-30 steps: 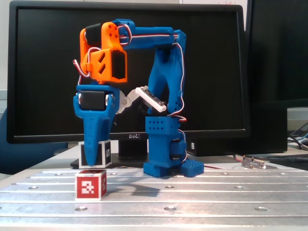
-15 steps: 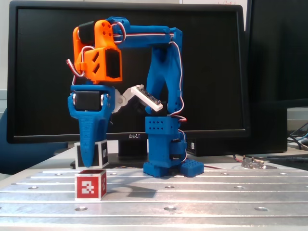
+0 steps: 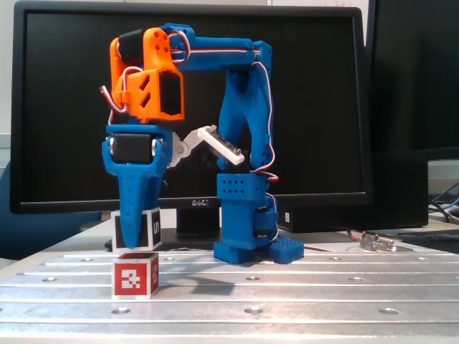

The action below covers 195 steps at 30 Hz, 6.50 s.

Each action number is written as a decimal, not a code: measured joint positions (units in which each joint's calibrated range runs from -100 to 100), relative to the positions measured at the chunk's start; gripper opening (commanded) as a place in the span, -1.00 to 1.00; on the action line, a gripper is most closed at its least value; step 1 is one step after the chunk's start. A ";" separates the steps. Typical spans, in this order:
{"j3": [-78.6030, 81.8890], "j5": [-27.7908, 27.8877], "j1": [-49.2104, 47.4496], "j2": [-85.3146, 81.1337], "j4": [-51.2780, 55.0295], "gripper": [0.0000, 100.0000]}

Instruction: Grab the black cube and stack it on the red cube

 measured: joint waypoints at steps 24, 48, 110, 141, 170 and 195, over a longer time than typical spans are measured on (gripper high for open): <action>0.00 2.41 2.07 0.34 -1.03 -0.70; 2.54 2.41 1.78 0.34 -2.66 -0.70; -16.76 2.41 -1.11 0.34 16.07 -0.39; -10.51 -21.15 -36.37 -0.68 8.85 -0.85; 42.57 -21.67 -31.85 -43.13 -16.42 -0.85; 68.12 -21.52 -27.26 -77.21 -22.35 -0.85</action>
